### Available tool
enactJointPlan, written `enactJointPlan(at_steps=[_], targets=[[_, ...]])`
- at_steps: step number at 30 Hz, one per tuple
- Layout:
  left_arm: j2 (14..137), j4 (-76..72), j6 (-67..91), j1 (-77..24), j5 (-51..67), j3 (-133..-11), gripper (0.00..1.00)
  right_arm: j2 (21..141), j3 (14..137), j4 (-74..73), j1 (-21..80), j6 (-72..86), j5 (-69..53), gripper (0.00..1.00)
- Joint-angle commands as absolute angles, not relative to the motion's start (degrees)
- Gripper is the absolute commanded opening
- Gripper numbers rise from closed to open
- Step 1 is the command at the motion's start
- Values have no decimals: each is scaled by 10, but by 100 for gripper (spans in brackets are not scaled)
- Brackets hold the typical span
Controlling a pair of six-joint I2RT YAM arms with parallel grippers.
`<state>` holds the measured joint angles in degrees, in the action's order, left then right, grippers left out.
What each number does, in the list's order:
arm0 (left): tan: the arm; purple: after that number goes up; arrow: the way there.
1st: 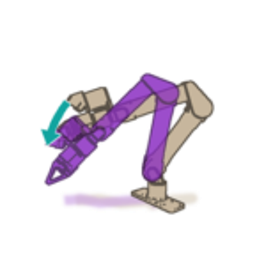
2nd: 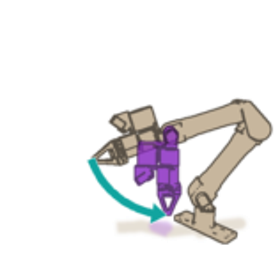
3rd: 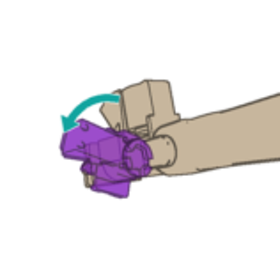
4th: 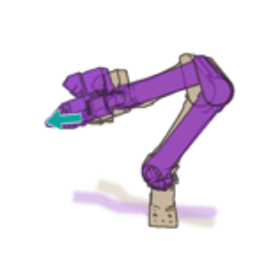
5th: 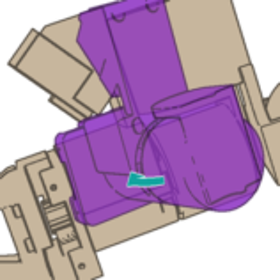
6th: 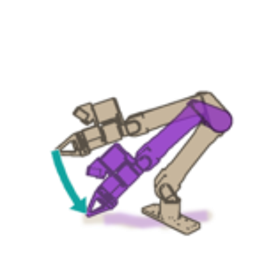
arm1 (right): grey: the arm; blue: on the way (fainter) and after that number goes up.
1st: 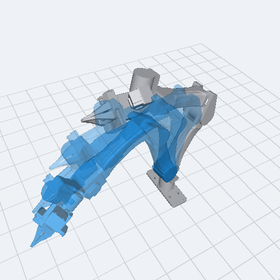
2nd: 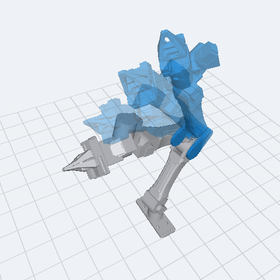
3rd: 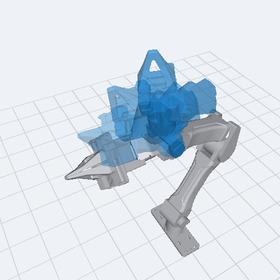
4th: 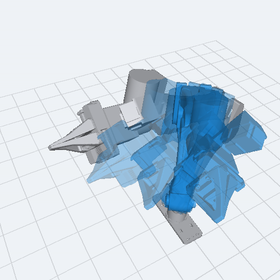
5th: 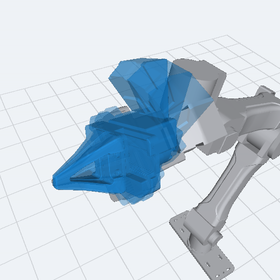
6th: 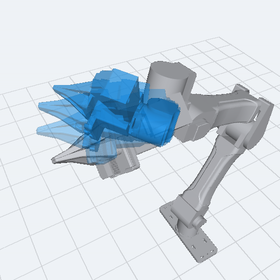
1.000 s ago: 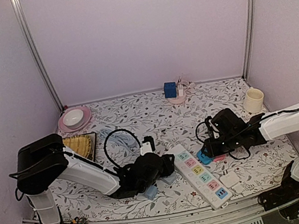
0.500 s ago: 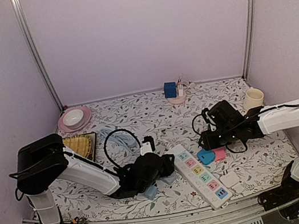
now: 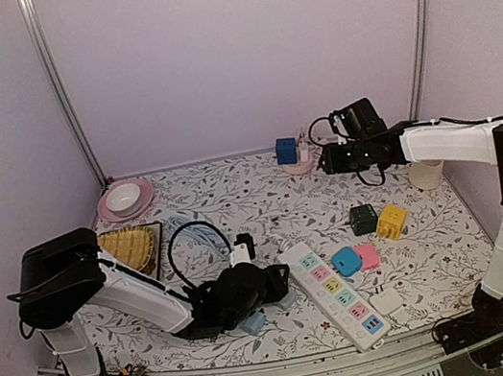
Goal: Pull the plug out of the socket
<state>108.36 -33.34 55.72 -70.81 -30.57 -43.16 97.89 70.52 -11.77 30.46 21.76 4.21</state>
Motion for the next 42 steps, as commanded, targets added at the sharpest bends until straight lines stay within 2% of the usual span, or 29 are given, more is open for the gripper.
enactJointPlan(at_steps=[1, 9, 16, 21, 32, 38, 42], targets=[[1095, -260, 559, -717, -286, -391, 56, 1076, 822, -109, 287, 196, 42, 49], [1087, -269, 550, -727, -290, -382, 56, 1286, 1095, -123, 265, 196, 73, 49], [1078, -288, 543, -729, -290, -364, 56, 1432, 1259, -121, 245, 208, 87, 49], [1073, -302, 525, -726, -289, -355, 57, 1455, 1276, -103, 232, 214, 120, 48], [1065, -341, 525, -722, -277, -327, 57, 1493, 1306, -81, 224, 197, 70, 40], [1067, -346, 526, -722, -275, -329, 57, 1502, 1321, -92, 224, 202, 50, 31], [1071, -343, 526, -722, -274, -332, 57, 1503, 1321, -108, 224, 208, 36, 21]])
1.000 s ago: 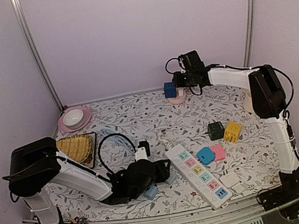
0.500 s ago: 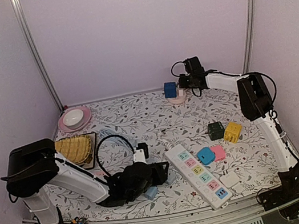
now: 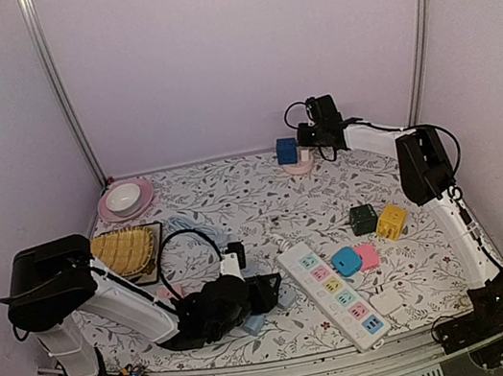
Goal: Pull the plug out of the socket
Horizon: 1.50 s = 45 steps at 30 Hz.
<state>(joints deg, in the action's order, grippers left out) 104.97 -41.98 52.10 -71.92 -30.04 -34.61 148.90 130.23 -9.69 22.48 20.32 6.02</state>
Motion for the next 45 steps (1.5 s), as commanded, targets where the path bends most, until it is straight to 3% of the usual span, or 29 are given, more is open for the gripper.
enactJointPlan(at_steps=[1, 4, 11, 30, 45], targets=[[1071, -343, 526, -722, -275, -332, 57, 1501, 1321, -113, 224, 209, 30, 16], [1071, -340, 526, -722, -275, -336, 57, 1489, 1320, -130, 224, 213, 14, 4], [1073, -332, 530, -722, -275, -339, 57, 1436, 1300, -173, 234, 195, -11, 2], [1081, -308, 561, -716, -281, -353, 58, 1082, 803, -58, 332, 215, -110, 2], [1074, -308, 572, -716, -295, -344, 58, 1061, 837, -69, 414, 210, -103, 2]])
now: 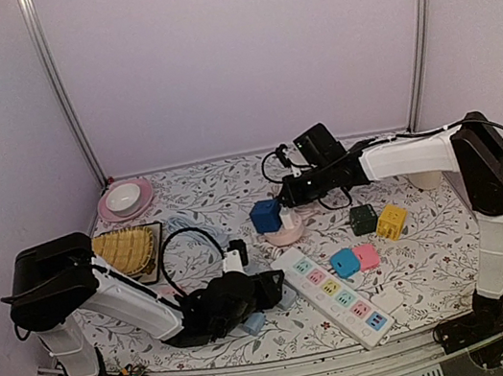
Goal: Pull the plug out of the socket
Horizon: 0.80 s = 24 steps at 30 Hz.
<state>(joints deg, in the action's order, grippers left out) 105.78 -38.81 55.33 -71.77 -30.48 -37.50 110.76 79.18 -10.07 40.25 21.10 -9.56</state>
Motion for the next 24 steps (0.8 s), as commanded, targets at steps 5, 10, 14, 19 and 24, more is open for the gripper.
enactJointPlan(at_steps=[5, 10, 14, 19, 24], targets=[[1059, -343, 580, -716, -302, -314, 58, 1033, 849, -86, 435, 201, -95, 2], [1049, -371, 582, -716, -307, -291, 58, 954, 788, -78, 458, 205, -78, 2], [1046, -385, 583, -717, -311, -281, 59, 902, 719, -58, 476, 221, -72, 2], [1034, -413, 592, -719, -318, -256, 59, 836, 608, -24, 502, 244, -50, 2], [1032, -423, 593, -720, -322, -249, 60, 791, 511, 17, 530, 273, -23, 2]])
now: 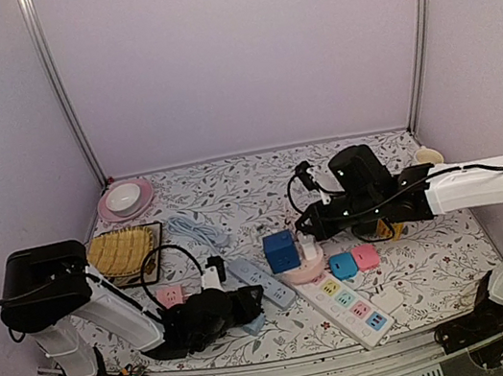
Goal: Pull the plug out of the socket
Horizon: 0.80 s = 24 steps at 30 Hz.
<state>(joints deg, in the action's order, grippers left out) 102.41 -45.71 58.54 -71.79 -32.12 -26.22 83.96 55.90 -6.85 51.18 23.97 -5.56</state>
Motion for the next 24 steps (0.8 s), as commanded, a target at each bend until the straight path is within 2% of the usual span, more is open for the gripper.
enactJointPlan(at_steps=[1, 7, 10, 14, 17, 20, 24], targets=[[1033, -422, 593, -721, -322, -250, 60, 787, 496, 21, 535, 278, -16, 2], [1031, -424, 590, -724, -325, -250, 61, 778, 446, 19, 569, 306, 30, 4], [1031, -426, 583, -727, -328, -252, 62, 777, 440, -4, 576, 315, 53, 15], [1032, -421, 572, -735, -335, -260, 62, 767, 439, -29, 584, 321, 74, 36], [1032, -414, 569, -739, -340, -266, 62, 760, 439, -40, 589, 323, 80, 48], [1033, -414, 567, -740, -342, -267, 62, 760, 436, -51, 594, 323, 92, 55], [1031, -414, 568, -741, -342, -265, 62, 762, 431, -74, 600, 331, 120, 56]])
